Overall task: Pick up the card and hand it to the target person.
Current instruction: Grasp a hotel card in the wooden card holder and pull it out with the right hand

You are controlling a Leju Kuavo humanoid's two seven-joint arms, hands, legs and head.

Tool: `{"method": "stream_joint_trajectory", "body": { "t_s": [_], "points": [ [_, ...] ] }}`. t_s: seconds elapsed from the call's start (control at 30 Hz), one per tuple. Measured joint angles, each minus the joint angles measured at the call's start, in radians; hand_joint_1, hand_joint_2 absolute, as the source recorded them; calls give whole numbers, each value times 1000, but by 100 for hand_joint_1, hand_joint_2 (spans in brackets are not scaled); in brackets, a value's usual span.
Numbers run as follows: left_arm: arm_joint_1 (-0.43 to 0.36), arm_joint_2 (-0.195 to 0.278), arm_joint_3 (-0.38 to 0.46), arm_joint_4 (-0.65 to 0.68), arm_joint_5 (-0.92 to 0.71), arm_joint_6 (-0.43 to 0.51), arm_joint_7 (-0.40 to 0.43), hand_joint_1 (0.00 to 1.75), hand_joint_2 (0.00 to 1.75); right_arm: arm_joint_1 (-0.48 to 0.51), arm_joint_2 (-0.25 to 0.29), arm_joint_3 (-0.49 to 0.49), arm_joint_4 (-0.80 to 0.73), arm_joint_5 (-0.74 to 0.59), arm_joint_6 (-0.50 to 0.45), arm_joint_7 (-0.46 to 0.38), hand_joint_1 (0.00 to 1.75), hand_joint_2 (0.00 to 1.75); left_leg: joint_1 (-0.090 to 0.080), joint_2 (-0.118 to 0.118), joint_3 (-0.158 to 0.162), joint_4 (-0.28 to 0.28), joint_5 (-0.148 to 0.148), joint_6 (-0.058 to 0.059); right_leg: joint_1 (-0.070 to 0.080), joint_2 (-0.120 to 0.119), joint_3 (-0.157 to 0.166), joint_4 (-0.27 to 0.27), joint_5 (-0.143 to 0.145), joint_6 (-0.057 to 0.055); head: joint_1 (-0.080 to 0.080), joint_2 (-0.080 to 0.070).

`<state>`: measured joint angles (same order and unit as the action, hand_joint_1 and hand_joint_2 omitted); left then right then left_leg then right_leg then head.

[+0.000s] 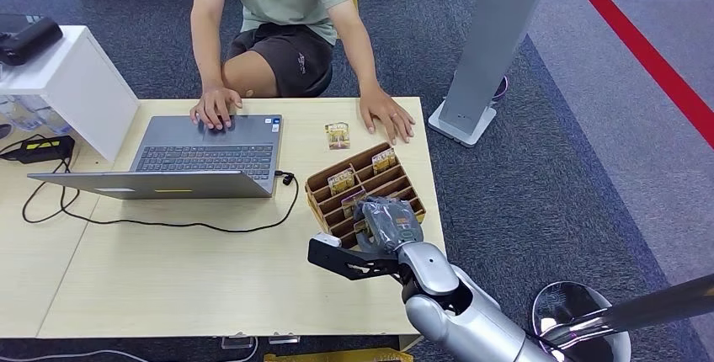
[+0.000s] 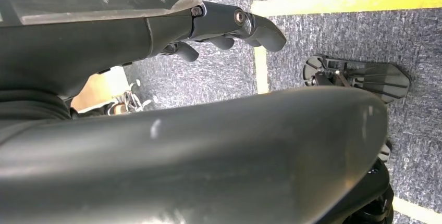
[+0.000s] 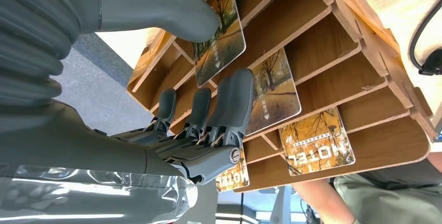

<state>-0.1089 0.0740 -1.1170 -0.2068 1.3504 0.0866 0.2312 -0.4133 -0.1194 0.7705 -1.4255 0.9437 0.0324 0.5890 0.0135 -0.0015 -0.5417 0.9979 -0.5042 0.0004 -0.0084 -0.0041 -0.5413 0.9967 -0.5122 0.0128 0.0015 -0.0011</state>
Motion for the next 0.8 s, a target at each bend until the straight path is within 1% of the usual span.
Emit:
{"method": "stream_joint_trajectory", "body": {
  "t_s": [0.07,0.33,0.47,0.63,0.73,0.8],
  "points": [
    [0,0,0,0,0,0,0,0,0,0,1,1,6,0,0,0,89,175,0,0,0,0,0,0,0,0,0,0,0,0,0,0],
    [0,0,0,0,-3,-2,-1,0,0,1,3,1,22,-2,-3,0,81,175,0,0,0,0,0,0,0,0,0,0,0,0,0,0],
    [0,0,0,0,-4,-3,-2,0,0,4,3,1,30,-3,-3,0,83,175,0,0,0,0,0,0,0,0,0,0,0,0,0,0],
    [0,0,0,0,-5,-3,-2,0,0,8,3,1,35,-3,-3,0,82,175,0,0,0,0,0,0,0,0,0,0,0,0,0,0],
    [0,0,0,0,-5,-3,-2,0,0,8,3,1,37,-5,-3,0,87,175,0,0,0,0,0,0,0,0,0,0,0,0,0,0],
    [0,0,0,0,-6,-3,-2,0,0,9,3,1,38,-7,-3,0,96,175,0,0,0,0,0,0,0,0,0,0,0,0,0,0]
  ]
}}
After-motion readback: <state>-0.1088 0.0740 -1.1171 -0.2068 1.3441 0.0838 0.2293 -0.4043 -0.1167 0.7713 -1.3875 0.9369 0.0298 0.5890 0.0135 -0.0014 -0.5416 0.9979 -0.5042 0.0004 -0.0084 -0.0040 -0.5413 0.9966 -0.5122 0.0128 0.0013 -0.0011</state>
